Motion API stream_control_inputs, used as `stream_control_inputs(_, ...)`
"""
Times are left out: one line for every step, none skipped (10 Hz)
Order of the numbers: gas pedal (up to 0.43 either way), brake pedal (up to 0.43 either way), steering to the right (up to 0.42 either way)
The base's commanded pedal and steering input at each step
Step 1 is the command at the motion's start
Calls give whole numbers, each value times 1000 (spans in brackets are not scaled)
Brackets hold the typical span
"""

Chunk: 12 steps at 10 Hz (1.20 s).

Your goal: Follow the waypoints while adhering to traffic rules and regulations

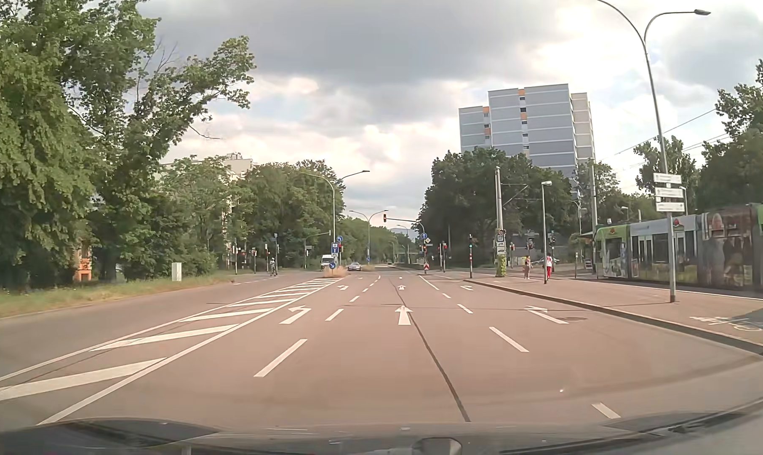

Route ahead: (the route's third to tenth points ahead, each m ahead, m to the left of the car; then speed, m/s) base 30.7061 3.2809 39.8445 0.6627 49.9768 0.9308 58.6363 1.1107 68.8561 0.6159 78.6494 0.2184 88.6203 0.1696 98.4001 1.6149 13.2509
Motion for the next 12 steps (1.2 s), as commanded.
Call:
stream_control_inputs(110,0,-1)
stream_control_inputs(0,0,0)
stream_control_inputs(0,0,0)
stream_control_inputs(0,0,0)
stream_control_inputs(0,0,0)
stream_control_inputs(0,37,-1)
stream_control_inputs(0,85,-1)
stream_control_inputs(0,122,-1)
stream_control_inputs(0,146,-1)
stream_control_inputs(0,171,-1)
stream_control_inputs(0,177,-1)
stream_control_inputs(0,183,0)
